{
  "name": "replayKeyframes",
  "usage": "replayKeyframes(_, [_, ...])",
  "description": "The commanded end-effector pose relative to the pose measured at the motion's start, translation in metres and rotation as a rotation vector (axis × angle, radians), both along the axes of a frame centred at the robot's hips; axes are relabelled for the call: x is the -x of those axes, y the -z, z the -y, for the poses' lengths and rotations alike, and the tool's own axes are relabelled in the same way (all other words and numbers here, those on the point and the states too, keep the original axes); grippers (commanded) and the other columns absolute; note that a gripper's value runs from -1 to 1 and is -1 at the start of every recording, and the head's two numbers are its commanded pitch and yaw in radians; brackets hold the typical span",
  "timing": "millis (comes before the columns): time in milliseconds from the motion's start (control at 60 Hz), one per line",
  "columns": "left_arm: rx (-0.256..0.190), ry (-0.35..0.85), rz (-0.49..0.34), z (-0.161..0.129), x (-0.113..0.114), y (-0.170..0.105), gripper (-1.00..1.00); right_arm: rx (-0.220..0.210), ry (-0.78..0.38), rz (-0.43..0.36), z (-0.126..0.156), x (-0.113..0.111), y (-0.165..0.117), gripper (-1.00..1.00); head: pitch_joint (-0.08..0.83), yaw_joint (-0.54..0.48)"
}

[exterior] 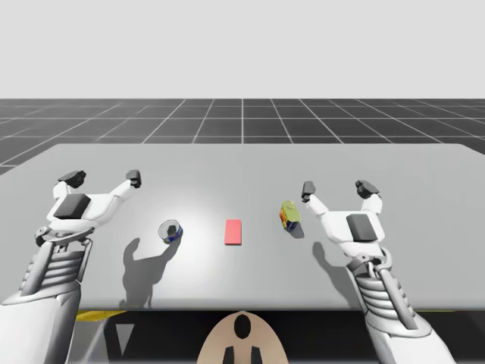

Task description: Look at the card. If it is red, pick the object on the left. If it is green, pick the object on the right.

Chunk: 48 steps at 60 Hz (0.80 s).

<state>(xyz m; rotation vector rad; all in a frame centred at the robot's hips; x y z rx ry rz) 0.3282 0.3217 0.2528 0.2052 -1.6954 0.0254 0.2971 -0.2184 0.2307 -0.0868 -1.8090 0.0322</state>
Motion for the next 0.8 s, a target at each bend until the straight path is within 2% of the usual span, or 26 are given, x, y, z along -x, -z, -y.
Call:
replayKeyframes(17, [-0.002, 0.003, -0.003, 0.0006, -0.0003, 0.0008, -1.0, -0.04, 0.018, -0.017, -0.0074, 0.0032, 0.0034, -1.0, 0.007, 0.0])
replayKeyframes(150, [0.0, 0.002, -0.003, 0.0011, -0.0002, 0.0012, -1.0, -0.032, -0.015, -0.008, -0.0093, 0.0045, 0.0, -1.0, 0.027, 0.0])
replayKeyframes(233, [0.0, 0.003, -0.006, 0.002, -0.0002, 0.0018, -1.0, -0.026, -0.014, -0.017, -0.0101, 0.004, 0.0015, -1.0, 0.071, 0.0])
replayKeyframes(800, [-0.012, 0.01, -0.01, 0.003, -0.0011, 0.003, -1.0, -0.011, 0.005, -0.012, -0.0089, 0.002, 0.003, -1.0, 0.468, 0.0])
